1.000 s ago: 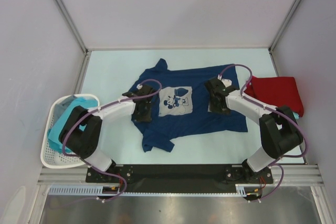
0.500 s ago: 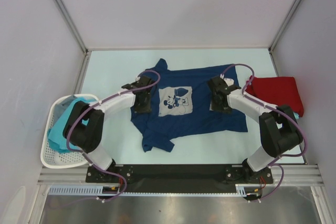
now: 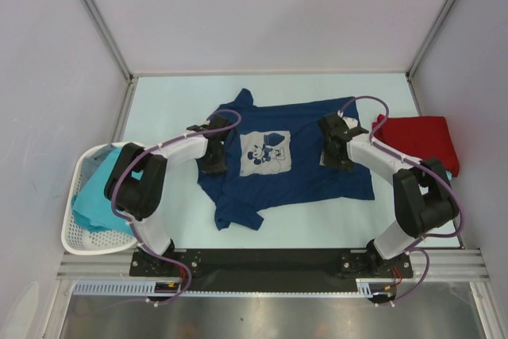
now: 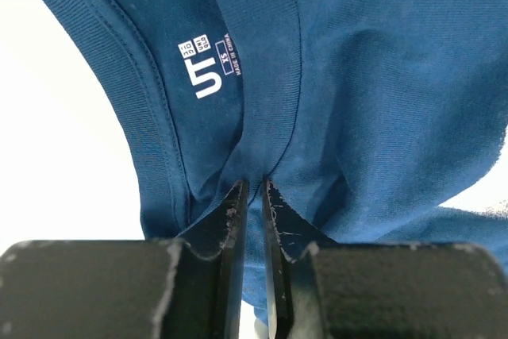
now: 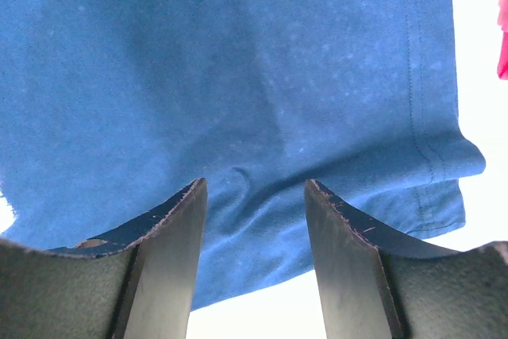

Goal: Fold and stack the t-shirts
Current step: Flatten out the tshirt

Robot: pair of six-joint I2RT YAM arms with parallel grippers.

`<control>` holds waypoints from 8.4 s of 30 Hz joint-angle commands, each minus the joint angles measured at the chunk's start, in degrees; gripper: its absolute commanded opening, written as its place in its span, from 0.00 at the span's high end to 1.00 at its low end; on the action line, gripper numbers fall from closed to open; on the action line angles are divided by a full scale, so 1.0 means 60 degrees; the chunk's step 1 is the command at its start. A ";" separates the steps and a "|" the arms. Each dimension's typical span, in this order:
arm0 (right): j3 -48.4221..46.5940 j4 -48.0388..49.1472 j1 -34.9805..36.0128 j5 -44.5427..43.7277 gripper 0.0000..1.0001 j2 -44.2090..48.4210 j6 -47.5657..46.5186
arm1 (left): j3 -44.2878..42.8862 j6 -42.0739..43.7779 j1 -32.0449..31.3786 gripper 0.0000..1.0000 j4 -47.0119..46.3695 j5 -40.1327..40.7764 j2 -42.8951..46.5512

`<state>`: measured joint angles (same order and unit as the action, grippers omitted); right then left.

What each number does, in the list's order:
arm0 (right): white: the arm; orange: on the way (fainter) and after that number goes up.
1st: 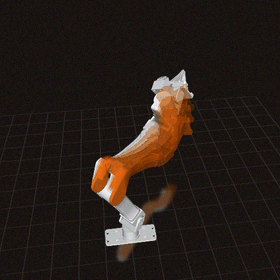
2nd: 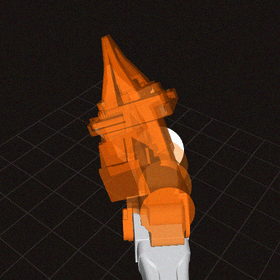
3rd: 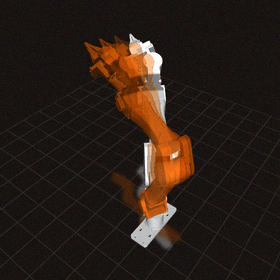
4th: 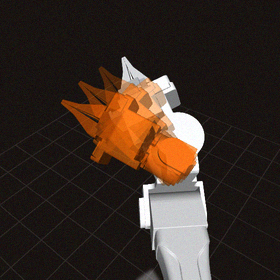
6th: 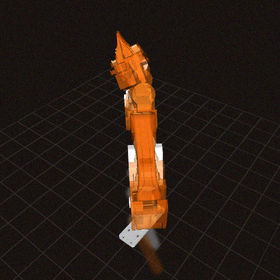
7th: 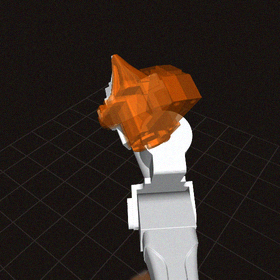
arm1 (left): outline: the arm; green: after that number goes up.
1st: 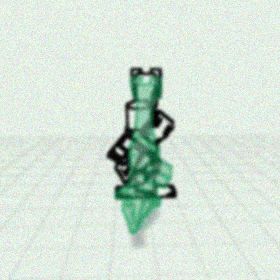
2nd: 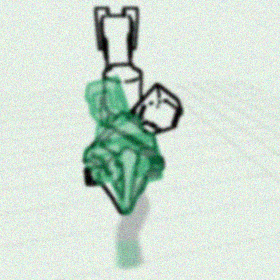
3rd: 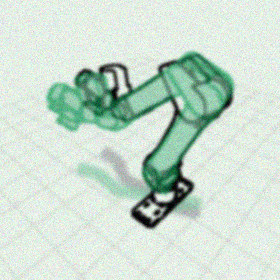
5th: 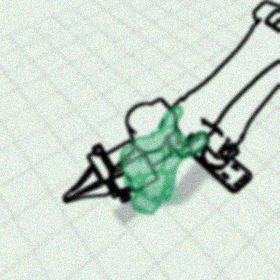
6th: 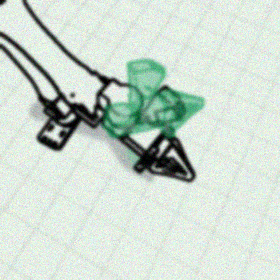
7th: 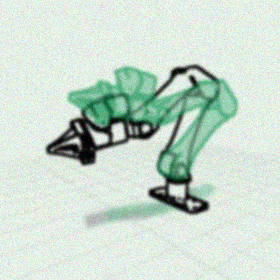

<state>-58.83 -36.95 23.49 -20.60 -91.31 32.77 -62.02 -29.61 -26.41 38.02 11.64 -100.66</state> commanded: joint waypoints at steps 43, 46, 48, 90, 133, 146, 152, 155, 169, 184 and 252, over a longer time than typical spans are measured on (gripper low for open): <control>0.0297 -0.0653 0.1079 -0.0375 0.37 0.2063 0.0352 | -0.0461 -0.0910 -0.0577 0.57 0.2188 0.0492 0.5467; 0.0532 -0.0610 0.1285 -0.0419 0.37 0.2035 0.0514 | 0.0475 -0.1247 -0.1075 0.57 0.2379 0.0404 0.6036; 0.0620 -0.0566 0.1359 -0.0405 0.37 0.1933 0.0573 | 0.1133 -0.1452 -0.1427 0.57 0.2408 0.0345 0.6331; 0.1411 -0.1005 0.3044 -0.0815 0.38 0.2210 0.0998 | 0.3730 -0.4031 -0.5939 0.56 0.1150 0.0682 0.4723; 0.1865 -0.0712 0.2795 -0.0741 0.37 0.2576 0.0690 | 0.0274 -0.1732 -0.2864 0.61 0.0387 0.3143 0.1719; 0.1953 -0.0654 0.2502 -0.0580 0.37 0.2738 0.0588 | 0.0665 -0.2579 -0.3960 0.63 0.1645 0.2660 0.3721; 0.1895 -0.0361 0.2487 -0.0375 0.37 0.2357 0.0573 | 0.1385 -0.3561 -0.4181 0.63 0.2789 0.2486 0.4867; 0.1763 -0.0317 0.2487 -0.0375 0.37 0.2108 0.0500 | 0.1590 -0.3796 -0.4576 0.63 0.3241 0.2280 0.5336; 0.1513 -0.0287 0.2560 -0.0419 0.37 0.1785 0.0529 | 0.2601 -0.3958 -0.5266 0.65 0.2029 0.1124 0.4619; 0.1572 -0.0316 0.2531 -0.0463 0.38 0.1858 0.0514 | 0.1870 -0.2816 -0.4388 0.64 0.0739 0.2044 0.2670; 0.1251 0.0211 0.2574 -0.0038 0.38 0.1287 0.0251 | 0.1432 -0.3083 -0.3730 0.62 0.2367 0.2296 0.4799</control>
<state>-48.27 -36.69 37.71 -20.49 -82.81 34.28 -50.17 -55.13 -54.68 59.24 25.63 -63.68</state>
